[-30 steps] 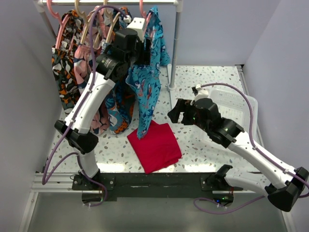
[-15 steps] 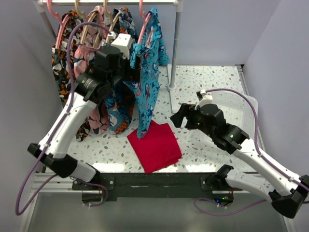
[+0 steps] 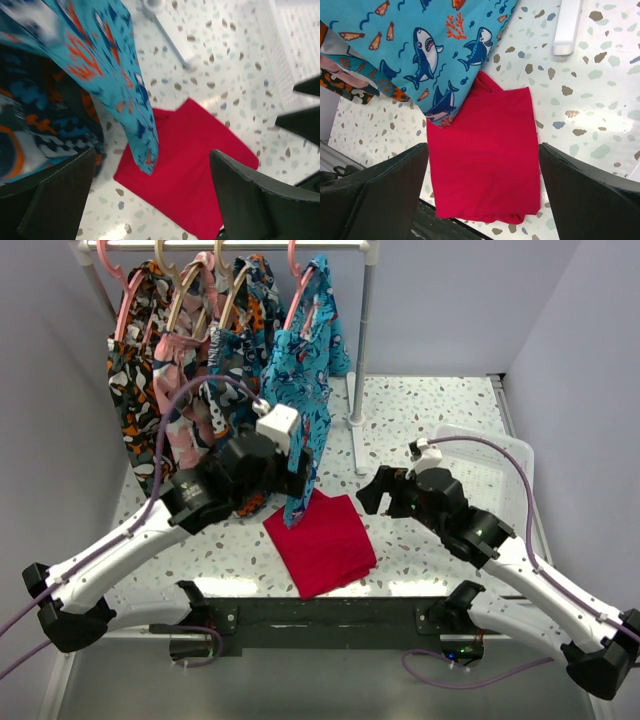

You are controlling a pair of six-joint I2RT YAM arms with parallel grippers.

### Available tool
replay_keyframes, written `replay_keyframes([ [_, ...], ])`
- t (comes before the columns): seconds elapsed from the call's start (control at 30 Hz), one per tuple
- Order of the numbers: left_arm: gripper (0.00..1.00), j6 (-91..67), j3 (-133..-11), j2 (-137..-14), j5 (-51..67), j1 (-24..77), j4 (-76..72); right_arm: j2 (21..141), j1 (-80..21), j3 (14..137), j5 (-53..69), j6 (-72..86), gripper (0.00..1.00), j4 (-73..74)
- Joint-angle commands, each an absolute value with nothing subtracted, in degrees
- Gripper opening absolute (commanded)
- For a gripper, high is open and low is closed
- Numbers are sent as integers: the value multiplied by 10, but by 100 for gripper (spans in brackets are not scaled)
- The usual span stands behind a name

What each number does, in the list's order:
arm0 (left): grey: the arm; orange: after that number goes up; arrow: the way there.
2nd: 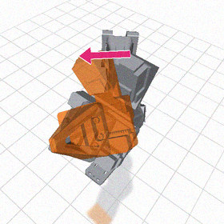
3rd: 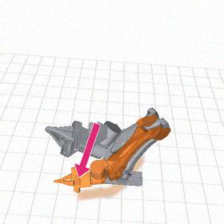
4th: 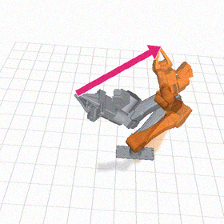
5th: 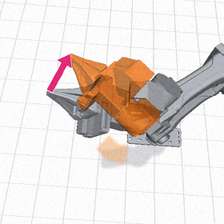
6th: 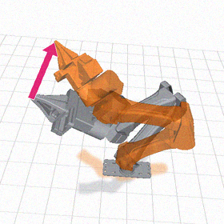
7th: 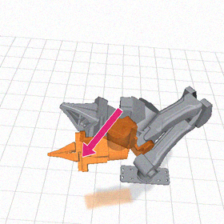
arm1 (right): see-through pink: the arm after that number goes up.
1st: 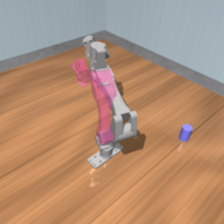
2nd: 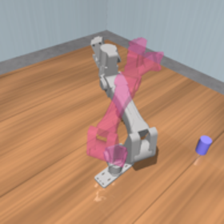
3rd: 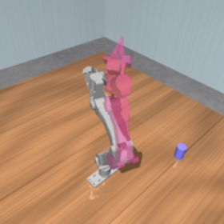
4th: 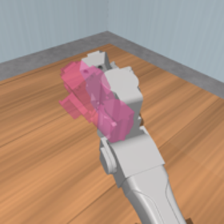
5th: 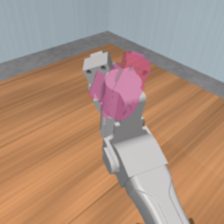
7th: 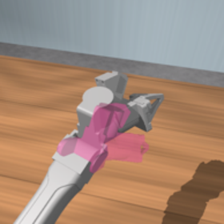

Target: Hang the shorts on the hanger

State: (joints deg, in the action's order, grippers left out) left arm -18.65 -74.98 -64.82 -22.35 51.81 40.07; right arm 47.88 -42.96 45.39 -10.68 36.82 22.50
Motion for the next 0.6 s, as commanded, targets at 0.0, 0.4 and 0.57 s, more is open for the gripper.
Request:
replay_keyframes([
  [0.0, 100, -260, -650, -629, -247, 594, 338, 459, -428, 425, -121, 384, 95, 184],
  [0.4, 100, -363, -404, -606, -202, 644, 161, 404, -428, 348, -163, 434, 95, 188],
  [0.57, 100, -363, -396, -601, -202, 644, 133, 389, -429, 330, -178, 444, 95, 190],
])
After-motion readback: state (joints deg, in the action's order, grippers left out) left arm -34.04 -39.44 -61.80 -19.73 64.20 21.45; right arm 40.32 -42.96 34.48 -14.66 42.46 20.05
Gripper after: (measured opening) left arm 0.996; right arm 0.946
